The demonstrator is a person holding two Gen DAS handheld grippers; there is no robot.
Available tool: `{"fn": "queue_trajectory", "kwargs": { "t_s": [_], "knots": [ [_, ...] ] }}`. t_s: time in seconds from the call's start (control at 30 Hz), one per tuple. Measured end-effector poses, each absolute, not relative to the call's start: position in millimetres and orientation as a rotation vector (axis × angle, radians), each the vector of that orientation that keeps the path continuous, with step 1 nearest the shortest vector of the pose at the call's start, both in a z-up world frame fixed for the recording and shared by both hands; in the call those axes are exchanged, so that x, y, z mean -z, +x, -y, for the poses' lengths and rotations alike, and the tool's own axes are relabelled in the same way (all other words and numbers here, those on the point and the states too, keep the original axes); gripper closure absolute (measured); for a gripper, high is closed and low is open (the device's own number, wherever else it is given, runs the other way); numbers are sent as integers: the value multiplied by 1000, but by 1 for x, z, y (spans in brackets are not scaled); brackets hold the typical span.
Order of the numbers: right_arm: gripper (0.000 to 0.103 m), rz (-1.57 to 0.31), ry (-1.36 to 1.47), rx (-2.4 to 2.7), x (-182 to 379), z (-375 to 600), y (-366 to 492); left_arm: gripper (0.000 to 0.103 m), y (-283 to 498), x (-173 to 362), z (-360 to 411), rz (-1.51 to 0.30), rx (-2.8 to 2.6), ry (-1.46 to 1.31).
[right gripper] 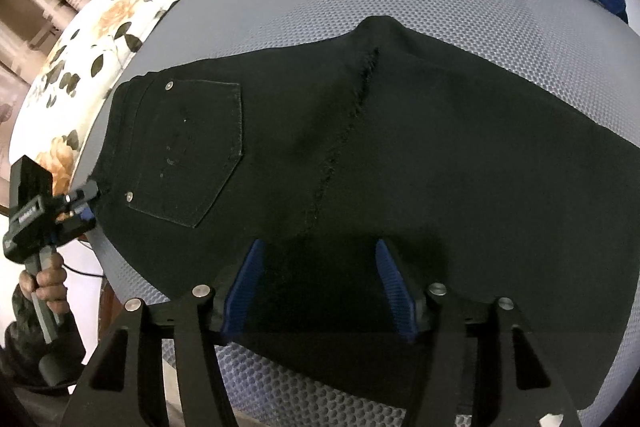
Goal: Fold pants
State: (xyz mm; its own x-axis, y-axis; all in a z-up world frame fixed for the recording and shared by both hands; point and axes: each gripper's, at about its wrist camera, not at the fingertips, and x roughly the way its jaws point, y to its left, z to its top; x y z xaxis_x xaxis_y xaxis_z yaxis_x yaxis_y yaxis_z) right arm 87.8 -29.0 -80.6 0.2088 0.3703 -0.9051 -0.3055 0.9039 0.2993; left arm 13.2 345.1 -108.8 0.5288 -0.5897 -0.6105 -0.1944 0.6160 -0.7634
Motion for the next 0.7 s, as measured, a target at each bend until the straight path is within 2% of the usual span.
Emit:
{"fn": "queue_trajectory", "kwargs": {
  "t_s": [0.33, 0.4, 0.43, 0.47, 0.53, 0.7],
  "knots": [
    [40, -1272, 83, -462, 81, 27, 85, 46, 37, 107, -337, -937, 301, -819],
    [39, -1269, 90, -463, 80, 27, 85, 52, 39, 106, -333, -942, 282, -803],
    [39, -1268, 99, -466, 79, 28, 85, 67, 40, 106, -332, -952, 277, -795],
    [39, -1267, 107, -465, 78, 29, 86, 72, 43, 106, -328, -967, 270, -784],
    [39, -1251, 141, -457, 74, 36, 87, 76, 45, 100, -323, -967, 276, -772],
    [39, -1170, 196, -419, 50, 67, 88, 78, 52, 60, -306, -923, 312, -794]
  ]
}}
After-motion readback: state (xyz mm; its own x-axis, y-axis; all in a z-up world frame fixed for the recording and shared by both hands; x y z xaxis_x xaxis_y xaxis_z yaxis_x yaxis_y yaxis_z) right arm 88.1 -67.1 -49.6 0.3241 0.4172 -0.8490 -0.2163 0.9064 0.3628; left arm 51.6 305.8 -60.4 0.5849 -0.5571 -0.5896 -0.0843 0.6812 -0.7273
